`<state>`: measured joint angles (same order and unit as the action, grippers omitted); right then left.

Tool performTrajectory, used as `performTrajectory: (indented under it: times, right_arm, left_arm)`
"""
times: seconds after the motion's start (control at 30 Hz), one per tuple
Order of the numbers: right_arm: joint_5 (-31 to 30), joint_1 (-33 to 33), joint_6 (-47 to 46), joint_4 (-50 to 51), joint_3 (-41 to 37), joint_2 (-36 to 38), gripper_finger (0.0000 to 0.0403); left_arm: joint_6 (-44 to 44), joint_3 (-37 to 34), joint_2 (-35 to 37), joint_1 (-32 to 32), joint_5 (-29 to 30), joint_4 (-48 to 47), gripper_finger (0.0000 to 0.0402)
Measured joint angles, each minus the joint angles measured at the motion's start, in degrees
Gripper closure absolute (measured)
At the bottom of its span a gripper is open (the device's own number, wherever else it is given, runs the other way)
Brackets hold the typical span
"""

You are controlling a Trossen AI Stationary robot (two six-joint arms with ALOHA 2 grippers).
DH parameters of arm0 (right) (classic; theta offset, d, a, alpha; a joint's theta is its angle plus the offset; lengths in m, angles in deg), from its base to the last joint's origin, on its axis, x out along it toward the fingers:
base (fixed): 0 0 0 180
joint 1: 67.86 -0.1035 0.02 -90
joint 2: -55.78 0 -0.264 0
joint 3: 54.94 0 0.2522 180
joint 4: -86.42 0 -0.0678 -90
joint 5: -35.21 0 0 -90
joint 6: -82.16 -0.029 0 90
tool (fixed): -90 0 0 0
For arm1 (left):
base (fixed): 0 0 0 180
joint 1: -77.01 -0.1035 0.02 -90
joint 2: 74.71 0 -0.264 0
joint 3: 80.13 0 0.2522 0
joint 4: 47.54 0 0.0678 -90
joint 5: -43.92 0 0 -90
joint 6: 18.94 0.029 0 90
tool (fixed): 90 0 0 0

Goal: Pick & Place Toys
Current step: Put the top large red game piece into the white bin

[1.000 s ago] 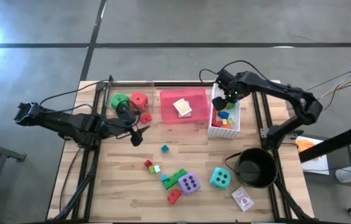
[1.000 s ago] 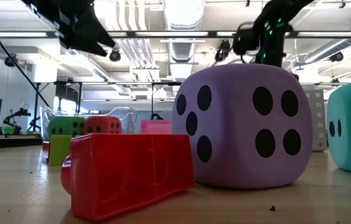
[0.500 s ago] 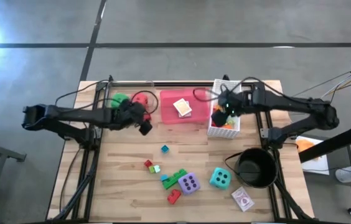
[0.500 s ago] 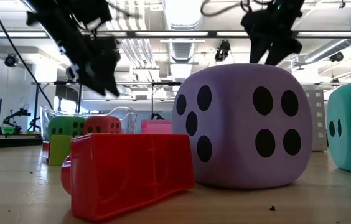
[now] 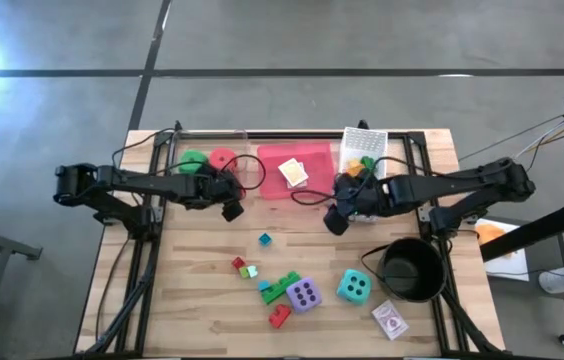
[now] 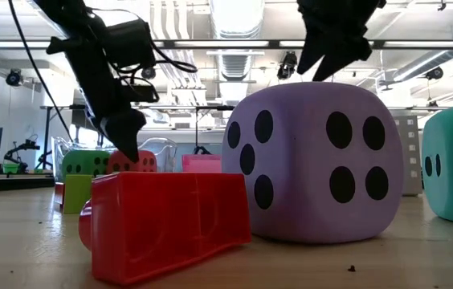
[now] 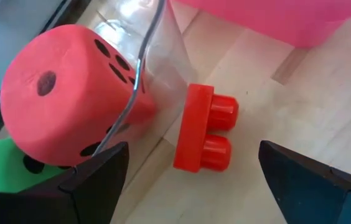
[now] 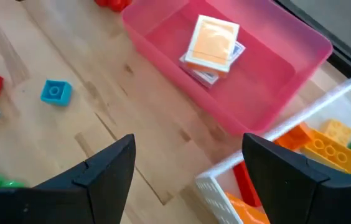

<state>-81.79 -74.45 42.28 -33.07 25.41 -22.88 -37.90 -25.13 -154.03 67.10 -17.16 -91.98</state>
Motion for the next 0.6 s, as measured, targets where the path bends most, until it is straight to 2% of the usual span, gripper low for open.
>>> performTrajectory:
  times: [0.23,0.6]
  right_arm:
    - [-0.14,-0.15,0.39,-0.70,0.49,-3.33,0.0114]
    - [0.06,-0.15,1.10,-0.71,3.65,-3.57,0.0114]
  left_arm:
    - [-1.01,0.00,-0.46,-0.15,0.04,1.89,0.0117]
    - [-0.78,-0.02,-4.43,-1.43,0.70,2.33,0.0190]
